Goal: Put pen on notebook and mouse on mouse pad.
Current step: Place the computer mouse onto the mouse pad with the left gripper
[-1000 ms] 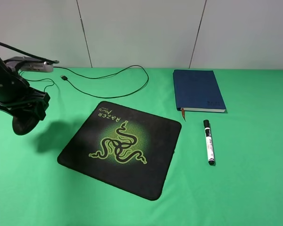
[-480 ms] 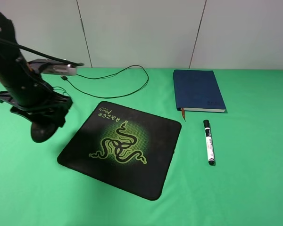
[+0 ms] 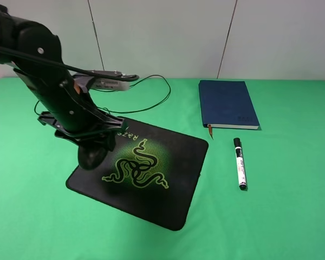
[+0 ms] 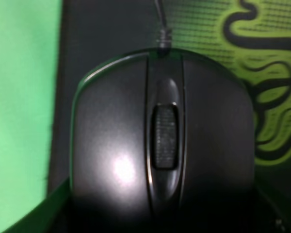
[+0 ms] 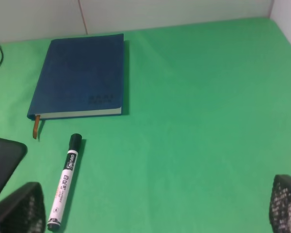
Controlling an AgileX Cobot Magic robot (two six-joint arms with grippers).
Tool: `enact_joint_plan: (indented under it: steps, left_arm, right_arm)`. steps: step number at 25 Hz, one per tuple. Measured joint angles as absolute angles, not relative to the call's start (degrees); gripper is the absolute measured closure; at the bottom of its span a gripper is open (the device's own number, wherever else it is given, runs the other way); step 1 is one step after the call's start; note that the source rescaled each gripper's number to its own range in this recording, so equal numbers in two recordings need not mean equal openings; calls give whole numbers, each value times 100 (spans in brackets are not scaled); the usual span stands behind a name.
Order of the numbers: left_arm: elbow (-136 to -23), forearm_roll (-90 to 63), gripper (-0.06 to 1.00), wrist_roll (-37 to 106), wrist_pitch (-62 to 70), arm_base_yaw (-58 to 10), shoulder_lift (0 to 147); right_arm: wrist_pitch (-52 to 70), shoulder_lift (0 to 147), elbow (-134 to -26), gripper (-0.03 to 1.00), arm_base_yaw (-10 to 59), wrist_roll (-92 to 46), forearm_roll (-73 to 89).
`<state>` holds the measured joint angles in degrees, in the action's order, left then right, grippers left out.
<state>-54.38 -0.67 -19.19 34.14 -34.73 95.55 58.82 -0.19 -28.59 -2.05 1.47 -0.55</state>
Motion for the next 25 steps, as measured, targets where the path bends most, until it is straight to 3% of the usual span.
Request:
enact_joint_plan:
  steps: [13, 25]
  left_arm:
    - [-5438, -120, 94, -2468, 2562, -4232, 10249]
    - [-5438, -212, 94, -2473, 1994, -4281, 10616]
  right_arm:
    - [5882, -19, -2859, -3, -205, 147, -55]
    - [5882, -19, -2859, -3, -205, 147, -55]
